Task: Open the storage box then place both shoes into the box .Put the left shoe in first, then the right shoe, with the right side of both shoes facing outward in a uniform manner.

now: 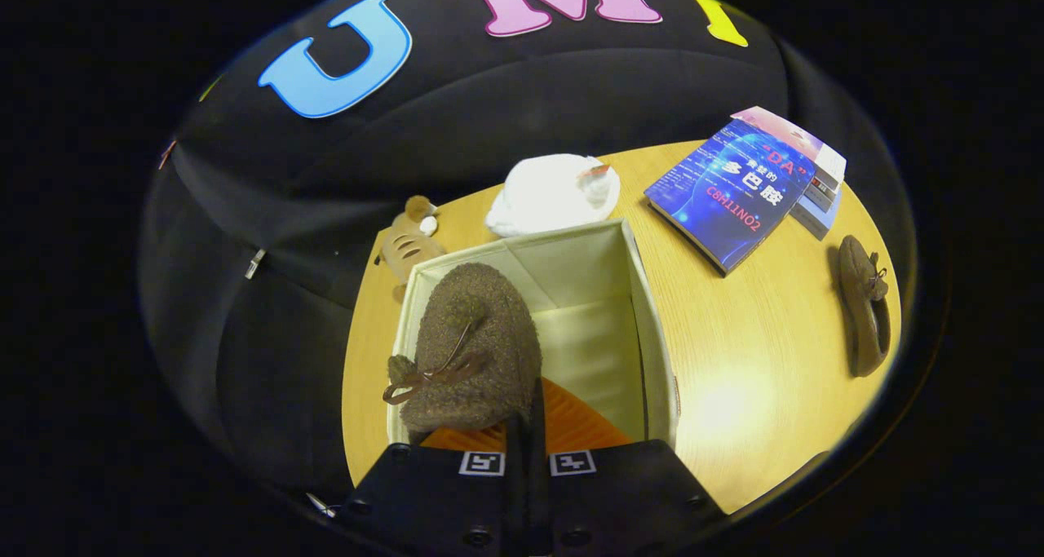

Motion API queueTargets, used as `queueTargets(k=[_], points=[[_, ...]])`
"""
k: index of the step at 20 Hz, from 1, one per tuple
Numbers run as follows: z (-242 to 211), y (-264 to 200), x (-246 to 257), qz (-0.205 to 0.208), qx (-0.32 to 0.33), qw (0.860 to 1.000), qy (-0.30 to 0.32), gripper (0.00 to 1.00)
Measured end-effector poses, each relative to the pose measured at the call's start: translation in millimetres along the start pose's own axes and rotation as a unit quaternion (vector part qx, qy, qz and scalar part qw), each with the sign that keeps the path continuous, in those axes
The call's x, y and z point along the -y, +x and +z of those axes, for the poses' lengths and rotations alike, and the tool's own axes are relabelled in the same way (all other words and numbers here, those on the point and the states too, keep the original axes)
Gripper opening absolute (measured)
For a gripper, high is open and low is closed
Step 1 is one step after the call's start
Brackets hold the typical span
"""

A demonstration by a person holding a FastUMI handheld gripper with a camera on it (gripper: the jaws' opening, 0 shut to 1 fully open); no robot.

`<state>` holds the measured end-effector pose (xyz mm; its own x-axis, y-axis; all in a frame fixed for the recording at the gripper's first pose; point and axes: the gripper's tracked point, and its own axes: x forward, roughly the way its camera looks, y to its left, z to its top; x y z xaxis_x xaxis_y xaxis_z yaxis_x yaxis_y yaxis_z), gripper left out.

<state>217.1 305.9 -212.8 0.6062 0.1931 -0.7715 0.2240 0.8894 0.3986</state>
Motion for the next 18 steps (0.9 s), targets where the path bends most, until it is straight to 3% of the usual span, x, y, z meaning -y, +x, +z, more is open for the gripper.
queueTargets(k=[6, 12, 16, 18], points=[[-14, 39, -3, -0.027, -0.04, 0.998, 0.038, 0.06], [-34, 65, 1, -0.047, -0.068, 0.996, 0.021, 0.09], [-52, 71, -4, -0.037, -0.095, 0.995, 0.005, 0.21], [-51, 69, -9, -0.023, -0.092, 0.996, -0.004, 0.42]])
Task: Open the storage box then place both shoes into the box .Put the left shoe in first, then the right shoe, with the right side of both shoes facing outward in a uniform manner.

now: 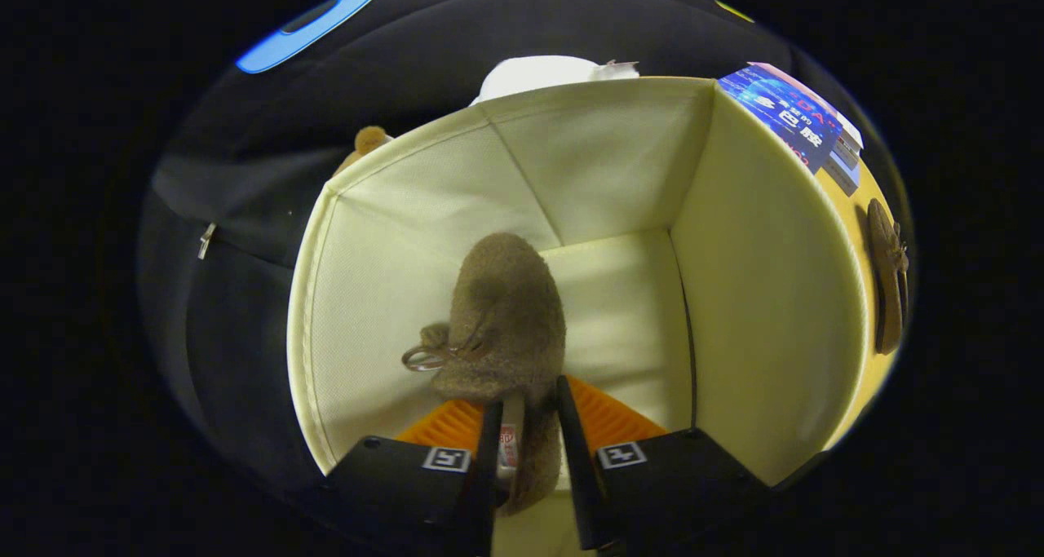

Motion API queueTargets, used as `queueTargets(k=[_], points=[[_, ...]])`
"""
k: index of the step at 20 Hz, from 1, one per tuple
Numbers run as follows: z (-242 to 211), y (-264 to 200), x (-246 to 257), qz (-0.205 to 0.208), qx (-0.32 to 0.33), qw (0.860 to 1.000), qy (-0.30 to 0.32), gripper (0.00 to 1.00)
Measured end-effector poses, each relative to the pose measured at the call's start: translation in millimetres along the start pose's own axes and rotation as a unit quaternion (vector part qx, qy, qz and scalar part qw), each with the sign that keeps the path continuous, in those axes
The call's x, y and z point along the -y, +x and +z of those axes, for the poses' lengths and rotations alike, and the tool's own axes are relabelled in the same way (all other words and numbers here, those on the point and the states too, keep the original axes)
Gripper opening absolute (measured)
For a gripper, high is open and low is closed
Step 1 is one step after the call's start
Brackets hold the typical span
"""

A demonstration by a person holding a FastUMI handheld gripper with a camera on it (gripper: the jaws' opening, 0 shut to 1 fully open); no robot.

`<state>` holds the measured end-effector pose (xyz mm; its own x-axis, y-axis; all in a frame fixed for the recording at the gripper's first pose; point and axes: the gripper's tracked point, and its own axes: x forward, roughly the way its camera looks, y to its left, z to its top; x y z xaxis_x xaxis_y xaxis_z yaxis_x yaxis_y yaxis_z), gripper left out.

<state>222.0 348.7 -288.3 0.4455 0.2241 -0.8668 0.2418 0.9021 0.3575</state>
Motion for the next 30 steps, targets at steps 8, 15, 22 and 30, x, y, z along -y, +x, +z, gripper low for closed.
queueTargets(k=[8, 15, 22, 30], points=[[25, -81, -11, 0.085, 0.061, 0.994, -0.022, 0.99], [74, -185, 65, 0.086, 0.169, 0.981, -0.05, 0.98], [95, -244, 234, -0.021, 0.229, 0.968, -0.1, 0.99], [84, -237, 402, -0.098, 0.213, 0.97, -0.07, 0.99]])
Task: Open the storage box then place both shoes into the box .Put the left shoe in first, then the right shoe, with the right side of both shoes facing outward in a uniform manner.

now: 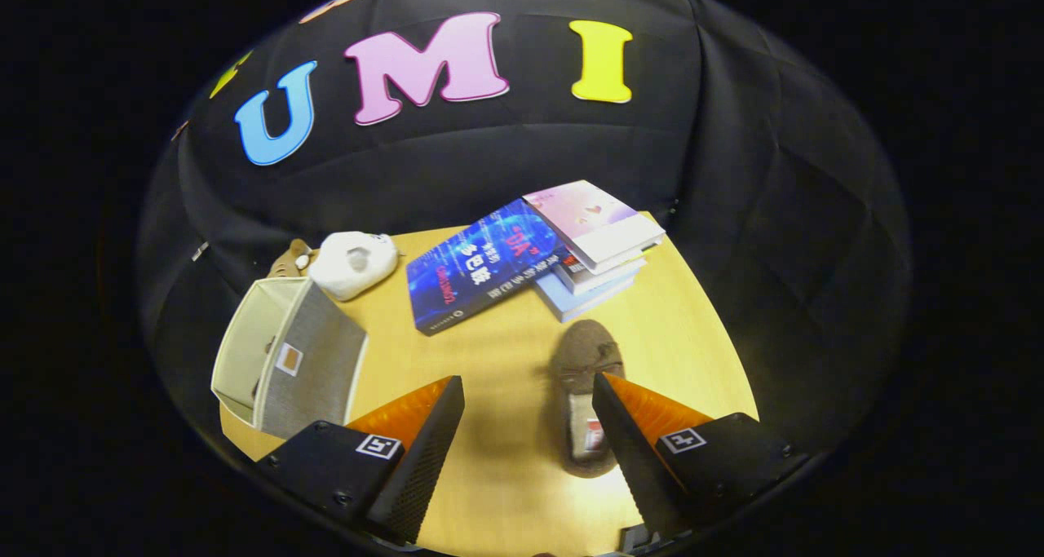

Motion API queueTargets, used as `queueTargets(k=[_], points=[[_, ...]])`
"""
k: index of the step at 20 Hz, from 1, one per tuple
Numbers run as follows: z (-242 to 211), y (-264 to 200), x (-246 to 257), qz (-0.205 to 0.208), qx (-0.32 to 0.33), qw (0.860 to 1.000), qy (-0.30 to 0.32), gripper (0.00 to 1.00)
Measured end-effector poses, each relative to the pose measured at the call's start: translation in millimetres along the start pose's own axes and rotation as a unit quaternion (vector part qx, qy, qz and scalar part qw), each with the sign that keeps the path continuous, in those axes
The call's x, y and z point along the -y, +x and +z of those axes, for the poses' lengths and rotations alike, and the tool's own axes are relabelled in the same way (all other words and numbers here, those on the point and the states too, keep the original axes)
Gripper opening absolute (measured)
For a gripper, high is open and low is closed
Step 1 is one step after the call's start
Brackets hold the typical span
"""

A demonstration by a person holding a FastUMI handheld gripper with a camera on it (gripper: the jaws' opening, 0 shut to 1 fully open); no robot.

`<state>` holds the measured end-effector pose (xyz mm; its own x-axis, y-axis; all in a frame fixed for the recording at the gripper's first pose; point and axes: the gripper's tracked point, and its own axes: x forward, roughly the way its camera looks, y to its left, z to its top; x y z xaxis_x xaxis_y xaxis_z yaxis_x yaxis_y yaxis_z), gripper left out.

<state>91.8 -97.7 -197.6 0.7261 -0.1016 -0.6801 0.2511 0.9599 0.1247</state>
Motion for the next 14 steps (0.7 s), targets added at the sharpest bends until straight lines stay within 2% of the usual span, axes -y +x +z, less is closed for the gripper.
queueTargets(k=[6, 10, 14], points=[[-42, 42, 69, -0.024, -0.041, 0.999, 0.002, 0.99], [-70, 71, 84, -0.025, -0.063, 0.998, -0.007, 0.99], [-74, 111, 88, -0.03, -0.065, 0.997, -0.015, 0.99]])
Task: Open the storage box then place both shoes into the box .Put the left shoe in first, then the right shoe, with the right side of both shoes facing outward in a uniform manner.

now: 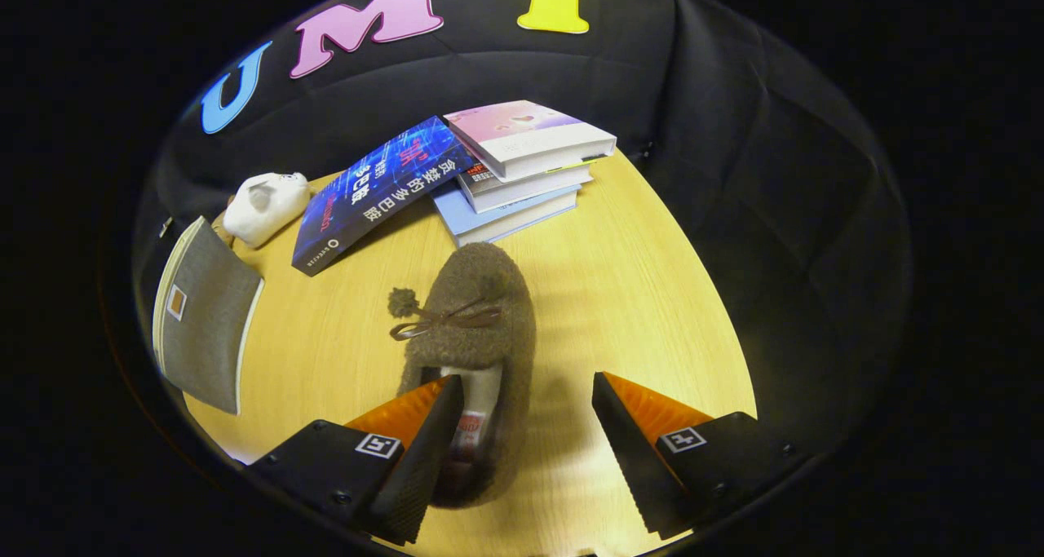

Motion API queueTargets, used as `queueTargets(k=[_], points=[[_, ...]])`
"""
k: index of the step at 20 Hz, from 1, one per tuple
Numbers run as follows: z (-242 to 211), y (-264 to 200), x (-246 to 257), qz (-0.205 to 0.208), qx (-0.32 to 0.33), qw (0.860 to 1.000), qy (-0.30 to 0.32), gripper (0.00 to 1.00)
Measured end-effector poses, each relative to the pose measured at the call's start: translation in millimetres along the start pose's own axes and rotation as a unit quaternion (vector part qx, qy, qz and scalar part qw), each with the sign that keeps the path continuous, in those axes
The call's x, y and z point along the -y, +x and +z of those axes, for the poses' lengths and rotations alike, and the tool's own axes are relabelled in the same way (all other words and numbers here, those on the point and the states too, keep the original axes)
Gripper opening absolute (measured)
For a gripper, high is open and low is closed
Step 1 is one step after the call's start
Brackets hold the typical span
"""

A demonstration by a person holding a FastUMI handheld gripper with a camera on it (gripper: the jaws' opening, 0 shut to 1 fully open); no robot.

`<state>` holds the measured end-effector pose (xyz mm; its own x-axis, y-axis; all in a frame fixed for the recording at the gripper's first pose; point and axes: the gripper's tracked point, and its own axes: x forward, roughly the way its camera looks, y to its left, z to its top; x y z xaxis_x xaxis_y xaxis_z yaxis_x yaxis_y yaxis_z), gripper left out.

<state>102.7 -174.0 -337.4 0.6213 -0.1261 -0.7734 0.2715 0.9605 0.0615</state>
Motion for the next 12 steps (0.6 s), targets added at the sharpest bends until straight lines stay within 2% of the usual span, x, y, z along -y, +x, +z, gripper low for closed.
queueTargets(k=[3, 4, 7, 8, 10, 12], points=[[0, 22, -7, 0.01, -0.013, 0.999, 0.03, 0.99], [1, 26, -11, 0.014, -0.015, 0.999, 0.045, 0.96], [0, 28, -17, 0.01, -0.019, 0.999, 0.047, 0.47], [2, 26, -10, -0.016, -0.014, 0.999, 0.036, 0.44], [0, 23, -5, -0.042, -0.02, 0.998, 0.05, 0.12], [-3, 19, -11, -0.034, -0.03, 0.996, 0.083, 0.08]])
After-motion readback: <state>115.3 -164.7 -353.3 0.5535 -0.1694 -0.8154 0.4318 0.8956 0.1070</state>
